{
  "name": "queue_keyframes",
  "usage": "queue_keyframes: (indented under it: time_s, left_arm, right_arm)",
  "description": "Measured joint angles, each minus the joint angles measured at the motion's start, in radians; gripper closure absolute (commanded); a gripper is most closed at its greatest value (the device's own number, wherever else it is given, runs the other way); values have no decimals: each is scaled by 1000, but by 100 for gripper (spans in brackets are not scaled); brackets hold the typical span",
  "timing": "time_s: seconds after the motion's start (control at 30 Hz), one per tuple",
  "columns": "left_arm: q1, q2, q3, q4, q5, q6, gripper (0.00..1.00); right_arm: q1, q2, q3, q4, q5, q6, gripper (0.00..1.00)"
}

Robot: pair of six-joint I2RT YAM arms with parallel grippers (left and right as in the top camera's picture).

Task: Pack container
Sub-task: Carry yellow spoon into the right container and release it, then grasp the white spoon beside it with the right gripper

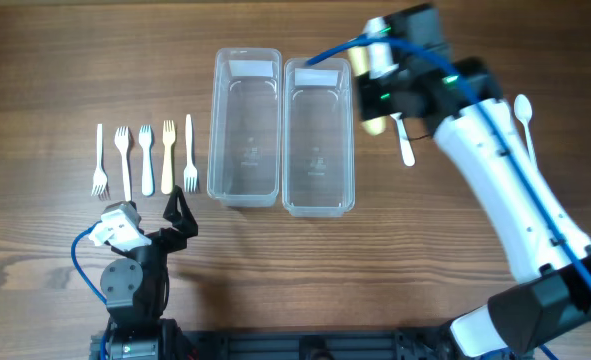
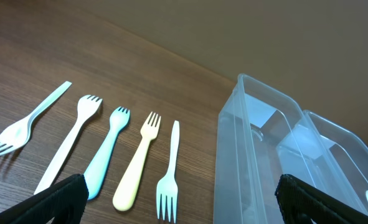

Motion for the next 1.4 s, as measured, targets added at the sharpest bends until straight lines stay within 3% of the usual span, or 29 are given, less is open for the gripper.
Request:
queue_keyframes:
  time_s: [0.23, 0.3, 0.33, 0.37, 0.47, 0.53, 0.7, 0.93, 1.03, 1.23, 1.4]
  left_arm:
    - [0, 0, 0, 0, 0, 0, 0]
    - [0, 0, 0, 0, 0, 0, 0]
    - [0, 0, 0, 0, 0, 0, 0]
    - [0, 0, 0, 0, 0, 0, 0]
    - [0, 0, 0, 0, 0, 0, 0]
    - [0, 0, 0, 0, 0, 0, 0]
    - [0, 0, 0, 0, 0, 0, 0]
    - [0, 0, 0, 0, 0, 0, 0]
    - [0, 0, 0, 0, 0, 0, 0]
    - [0, 0, 0, 0, 0, 0, 0]
    - [0, 0, 0, 0, 0, 0, 0]
  right_arm:
    - [125, 5, -113, 98, 9, 188, 96]
    - [130, 8, -220, 185, 16, 222, 94]
    - [130, 12, -245, 201, 16, 232, 87]
    - [130, 14, -277, 224, 16, 240, 74]
    - [130, 19, -323, 241, 16, 246, 53]
    - [130, 19, -323, 259, 16, 240, 48]
    - [130, 20, -293, 243, 4, 204, 49]
    - [88, 19, -51, 24, 65, 170, 51]
    - [24, 17, -24, -26, 112, 154, 51]
    - [-113, 27, -75, 37, 151, 77, 50]
    - [-206, 135, -101, 97, 148, -12, 48]
